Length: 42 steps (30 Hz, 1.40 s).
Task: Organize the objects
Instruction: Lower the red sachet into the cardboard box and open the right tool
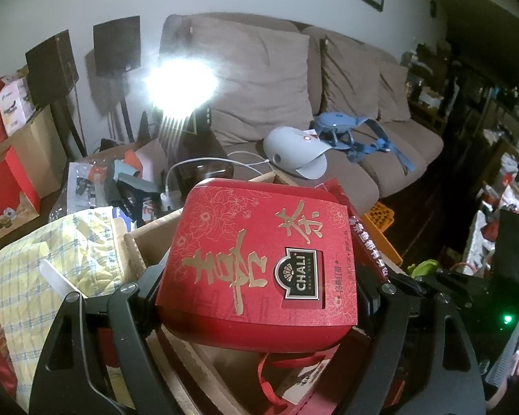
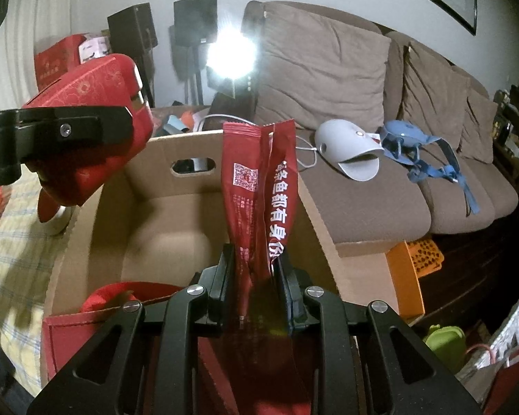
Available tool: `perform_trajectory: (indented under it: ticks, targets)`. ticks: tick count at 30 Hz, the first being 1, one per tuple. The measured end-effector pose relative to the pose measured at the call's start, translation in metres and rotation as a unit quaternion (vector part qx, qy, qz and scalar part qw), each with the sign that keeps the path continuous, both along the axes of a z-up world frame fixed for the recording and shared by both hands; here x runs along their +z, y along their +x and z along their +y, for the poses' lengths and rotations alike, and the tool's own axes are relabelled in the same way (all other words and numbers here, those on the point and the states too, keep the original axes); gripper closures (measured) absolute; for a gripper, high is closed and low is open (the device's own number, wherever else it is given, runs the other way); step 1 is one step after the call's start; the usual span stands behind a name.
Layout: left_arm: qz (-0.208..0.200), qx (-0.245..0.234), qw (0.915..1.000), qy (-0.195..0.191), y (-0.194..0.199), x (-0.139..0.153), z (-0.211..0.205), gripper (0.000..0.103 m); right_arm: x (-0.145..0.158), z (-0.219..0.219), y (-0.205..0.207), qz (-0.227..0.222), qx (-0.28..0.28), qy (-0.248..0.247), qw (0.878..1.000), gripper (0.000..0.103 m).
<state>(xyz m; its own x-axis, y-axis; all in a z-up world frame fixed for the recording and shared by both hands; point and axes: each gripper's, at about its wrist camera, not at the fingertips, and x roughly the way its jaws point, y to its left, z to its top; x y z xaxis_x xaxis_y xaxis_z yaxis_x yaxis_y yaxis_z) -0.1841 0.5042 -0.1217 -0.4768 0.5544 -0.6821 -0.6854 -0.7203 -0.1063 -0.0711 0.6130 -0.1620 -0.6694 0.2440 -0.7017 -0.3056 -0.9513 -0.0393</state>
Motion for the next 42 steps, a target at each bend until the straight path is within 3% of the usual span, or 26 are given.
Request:
perform_trajectory:
  ticks: [22, 42]
  targets:
    - [-0.012, 0.003, 0.9999, -0.002, -0.008, 0.002, -0.007, 0.022, -0.014, 0.002, -0.011, -0.047, 0.039, -0.038, 0.997, 0.074]
    - [-0.013, 0.007, 0.9999, -0.005, -0.011, 0.002, -0.01, 0.022, -0.015, 0.004, -0.012, -0.045, 0.036, -0.051, 0.997, 0.064]
